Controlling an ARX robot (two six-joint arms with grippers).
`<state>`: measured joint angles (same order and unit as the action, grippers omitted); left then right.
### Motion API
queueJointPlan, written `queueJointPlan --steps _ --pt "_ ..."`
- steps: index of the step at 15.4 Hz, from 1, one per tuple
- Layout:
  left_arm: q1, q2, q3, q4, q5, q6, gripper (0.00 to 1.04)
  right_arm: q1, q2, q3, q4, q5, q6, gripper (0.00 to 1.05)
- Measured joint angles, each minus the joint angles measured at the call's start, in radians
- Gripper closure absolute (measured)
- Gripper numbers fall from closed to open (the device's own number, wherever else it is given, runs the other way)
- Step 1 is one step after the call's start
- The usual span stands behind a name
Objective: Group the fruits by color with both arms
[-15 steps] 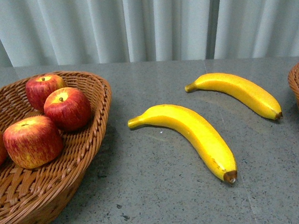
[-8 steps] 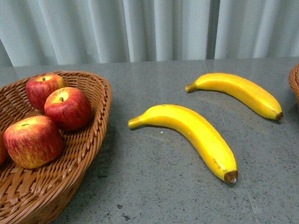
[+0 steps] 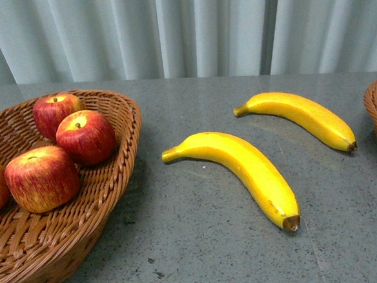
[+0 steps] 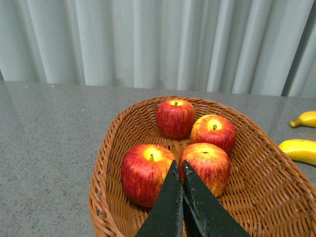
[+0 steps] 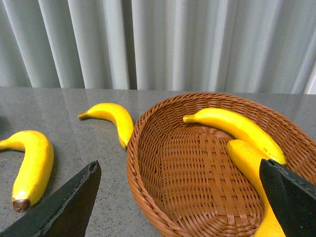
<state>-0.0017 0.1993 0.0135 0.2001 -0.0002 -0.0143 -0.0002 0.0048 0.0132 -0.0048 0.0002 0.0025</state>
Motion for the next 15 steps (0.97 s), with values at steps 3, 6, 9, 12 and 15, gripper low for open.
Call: queueJointPlan --steps 3,6,9,12,15 --pt "0.0 -0.095 0.002 -0.127 0.0 0.0 1.03 0.0 0.0 0.0 0.0 0.0 0.0 0.07" --pt "0.0 -0.189 0.0 -0.208 0.0 0.0 1.03 0.0 0.0 0.0 0.001 0.0 0.0 0.07" --pt "0.002 -0.189 0.001 -0.204 0.0 0.0 1.03 0.0 0.0 0.0 0.0 0.0 0.0 0.07" --pt "0.002 -0.189 0.001 -0.204 0.0 0.0 0.87 0.0 0.0 0.0 0.0 0.0 0.0 0.07" --pt "0.002 -0.189 0.001 -0.204 0.0 0.0 0.49 0.0 0.0 0.0 0.0 0.0 0.0 0.07"
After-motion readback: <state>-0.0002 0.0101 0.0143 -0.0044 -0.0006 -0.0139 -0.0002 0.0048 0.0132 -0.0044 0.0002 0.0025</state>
